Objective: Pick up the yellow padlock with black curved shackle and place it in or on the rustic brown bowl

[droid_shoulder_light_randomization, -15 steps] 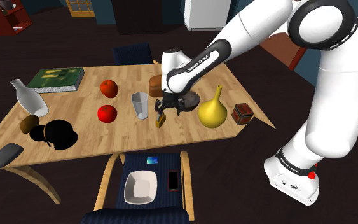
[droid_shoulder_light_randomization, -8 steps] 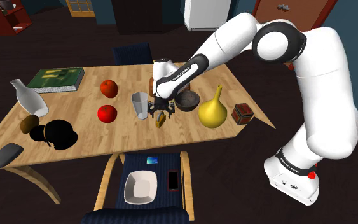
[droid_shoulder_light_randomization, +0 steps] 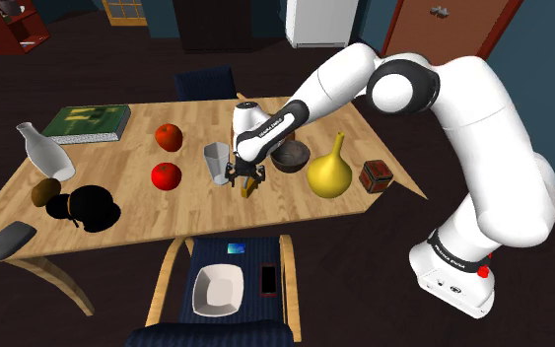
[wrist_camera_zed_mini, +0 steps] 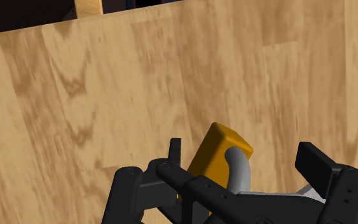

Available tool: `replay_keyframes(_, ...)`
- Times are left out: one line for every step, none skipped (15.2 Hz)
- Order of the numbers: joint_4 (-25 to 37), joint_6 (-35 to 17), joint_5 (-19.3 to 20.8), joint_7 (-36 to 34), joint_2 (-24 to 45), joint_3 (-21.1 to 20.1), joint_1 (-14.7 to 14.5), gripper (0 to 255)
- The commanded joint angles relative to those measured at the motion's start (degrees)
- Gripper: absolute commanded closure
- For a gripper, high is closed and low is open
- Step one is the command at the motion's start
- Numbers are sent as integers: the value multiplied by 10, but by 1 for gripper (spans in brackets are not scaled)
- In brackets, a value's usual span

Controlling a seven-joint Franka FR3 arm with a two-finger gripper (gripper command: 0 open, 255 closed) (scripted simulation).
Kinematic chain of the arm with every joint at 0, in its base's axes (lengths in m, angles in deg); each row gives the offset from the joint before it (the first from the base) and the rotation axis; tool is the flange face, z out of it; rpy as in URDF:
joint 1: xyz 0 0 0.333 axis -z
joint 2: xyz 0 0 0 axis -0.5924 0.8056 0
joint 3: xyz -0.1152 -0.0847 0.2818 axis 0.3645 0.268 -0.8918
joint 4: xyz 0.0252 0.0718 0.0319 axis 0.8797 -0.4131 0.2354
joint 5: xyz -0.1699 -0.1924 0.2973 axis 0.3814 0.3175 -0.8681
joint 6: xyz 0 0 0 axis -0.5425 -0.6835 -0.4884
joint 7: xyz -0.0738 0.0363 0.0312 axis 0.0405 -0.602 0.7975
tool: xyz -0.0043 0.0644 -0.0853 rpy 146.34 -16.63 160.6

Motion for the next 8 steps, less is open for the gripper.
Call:
replay_keyframes(9, -7, 1, -1, 16, 2, -3, 0)
replay_keyframes(14, -13, 2, -2, 26, 3, -5, 0)
replay_keyframes(14, -13, 2, -2, 26, 3, -5, 0)
replay_keyframes(14, -13, 2, -2, 26, 3, -5, 0)
replay_keyframes(14, -13, 2, -2, 26, 3, -5, 0)
replay_keyframes(14, -13, 2, -2, 26, 3, -5, 0)
replay_keyframes(14, -13, 2, -2, 26, 3, -5, 0)
replay_keyframes(14, -13, 2, -2, 26, 3, -5, 0)
